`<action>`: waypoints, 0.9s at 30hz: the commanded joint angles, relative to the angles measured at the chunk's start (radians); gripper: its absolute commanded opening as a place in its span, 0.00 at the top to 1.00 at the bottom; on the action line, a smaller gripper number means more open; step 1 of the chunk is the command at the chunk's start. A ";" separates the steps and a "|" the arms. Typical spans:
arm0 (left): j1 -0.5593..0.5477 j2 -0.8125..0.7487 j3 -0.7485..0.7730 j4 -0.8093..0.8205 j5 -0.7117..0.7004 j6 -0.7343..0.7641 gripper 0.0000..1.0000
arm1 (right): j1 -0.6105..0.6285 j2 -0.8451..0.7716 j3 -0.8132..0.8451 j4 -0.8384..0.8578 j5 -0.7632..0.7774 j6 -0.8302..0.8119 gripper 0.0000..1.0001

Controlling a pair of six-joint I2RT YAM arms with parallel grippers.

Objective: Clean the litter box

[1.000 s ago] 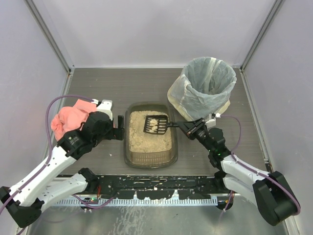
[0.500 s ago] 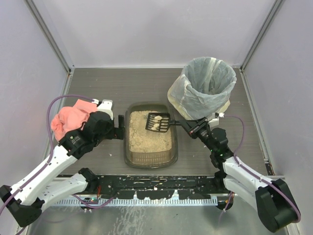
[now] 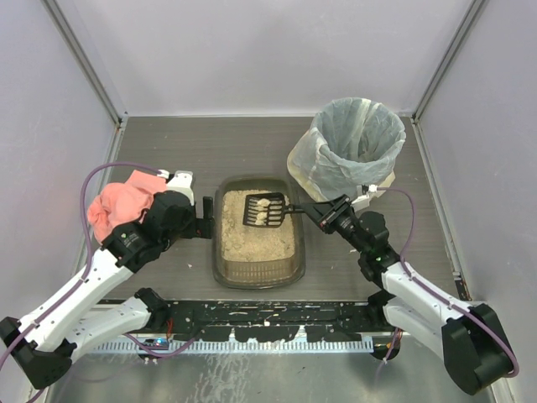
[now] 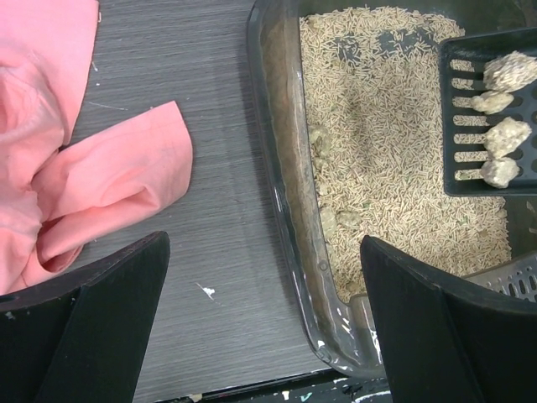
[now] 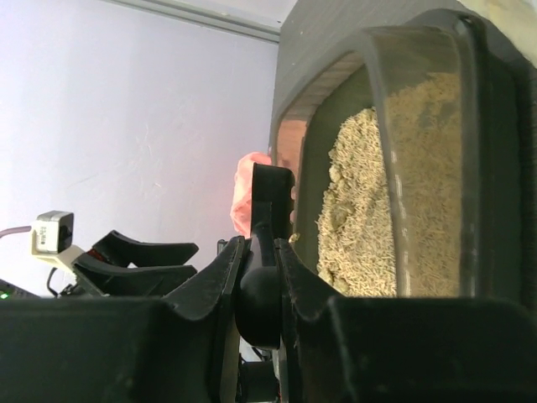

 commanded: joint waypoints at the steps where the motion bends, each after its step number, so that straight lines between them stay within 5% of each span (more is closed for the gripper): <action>1: 0.007 -0.005 0.013 0.045 -0.022 -0.011 0.02 | -0.011 -0.067 0.071 -0.009 -0.013 -0.026 0.99; 10: 0.008 -0.003 0.015 0.036 -0.027 -0.013 0.02 | -0.015 -0.049 0.184 0.030 -0.073 -0.012 0.99; 27: 0.008 -0.018 0.031 0.003 -0.030 -0.017 0.02 | -0.195 0.005 0.601 -0.328 0.056 0.025 0.99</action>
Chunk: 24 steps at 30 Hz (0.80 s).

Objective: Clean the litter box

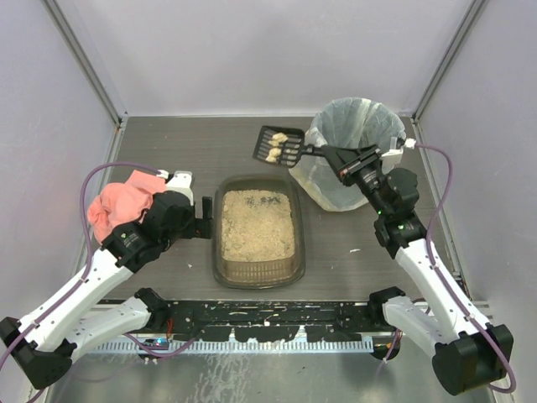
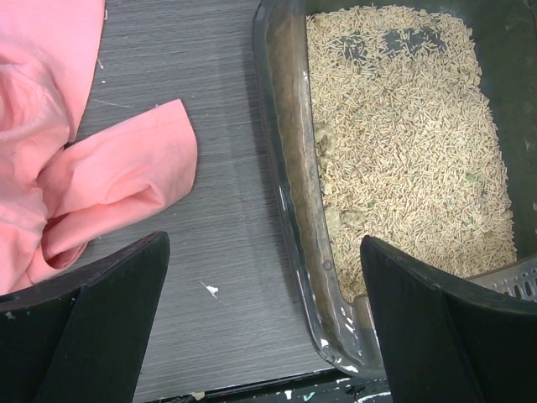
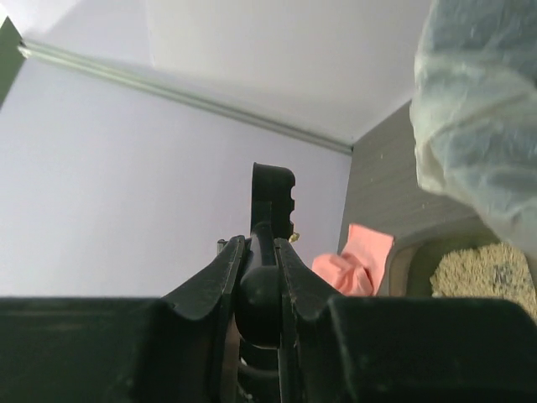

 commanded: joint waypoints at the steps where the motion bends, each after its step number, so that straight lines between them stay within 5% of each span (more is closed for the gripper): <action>1: 0.004 -0.017 0.033 0.010 -0.019 -0.016 0.02 | -0.082 0.002 0.136 -0.039 0.056 0.014 0.99; 12: 0.006 -0.028 0.033 -0.002 -0.037 0.003 0.02 | -0.326 -0.041 0.226 -0.159 0.145 -0.104 0.99; 24: 0.007 -0.006 0.050 -0.004 -0.020 0.024 0.02 | -0.377 -0.053 0.308 -0.276 0.255 -0.599 0.99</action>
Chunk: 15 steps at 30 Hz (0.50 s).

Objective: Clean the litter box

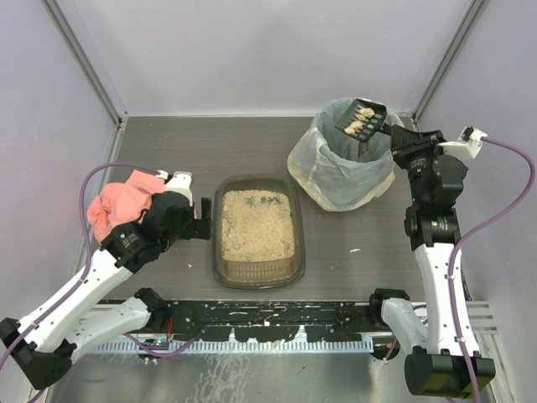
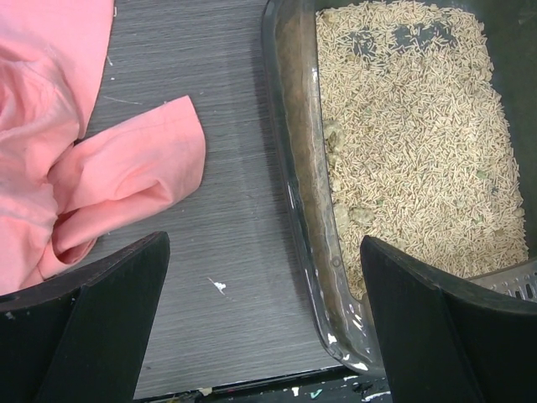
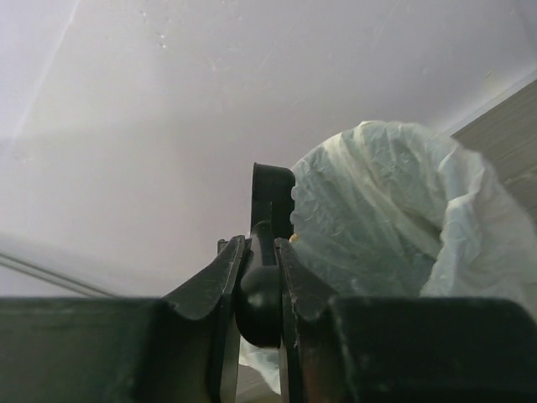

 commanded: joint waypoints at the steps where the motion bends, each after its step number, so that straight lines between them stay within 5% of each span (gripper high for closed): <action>1: 0.005 0.000 0.046 0.013 -0.007 0.015 0.02 | -0.002 -0.021 0.070 0.017 0.034 -0.279 0.99; 15: 0.006 0.016 0.045 0.011 0.019 0.014 0.02 | -0.002 0.042 0.139 -0.019 -0.129 -0.752 0.99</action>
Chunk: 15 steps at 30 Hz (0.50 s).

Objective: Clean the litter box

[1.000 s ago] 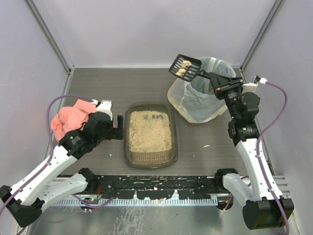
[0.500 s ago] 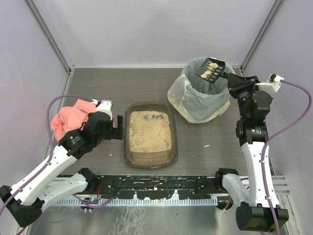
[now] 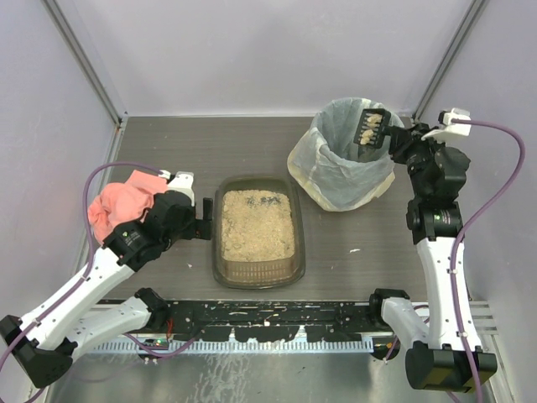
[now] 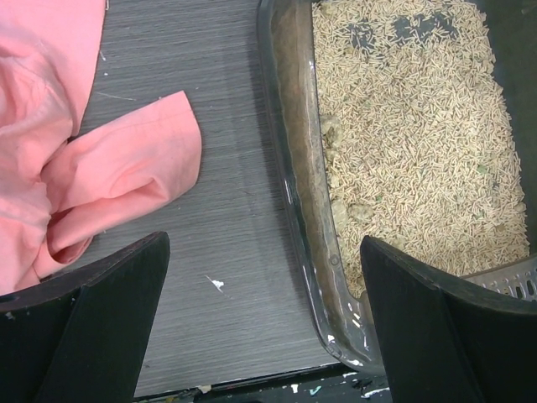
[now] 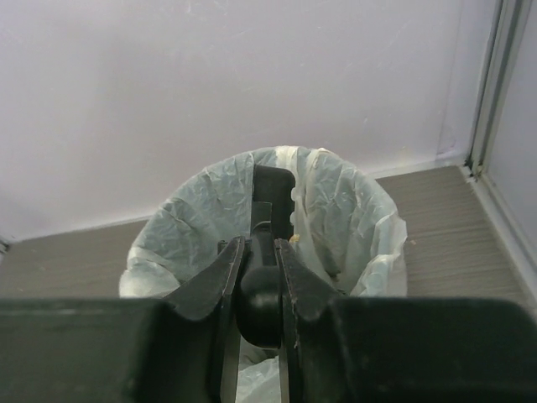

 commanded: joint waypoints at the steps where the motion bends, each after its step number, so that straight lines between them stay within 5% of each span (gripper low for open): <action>1: 0.005 -0.003 0.042 0.015 0.009 0.012 0.02 | -0.001 0.012 0.071 0.024 -0.082 -0.229 0.99; 15: 0.006 0.009 0.042 0.012 0.012 0.012 0.02 | -0.002 0.075 0.131 -0.021 -0.188 -0.381 0.99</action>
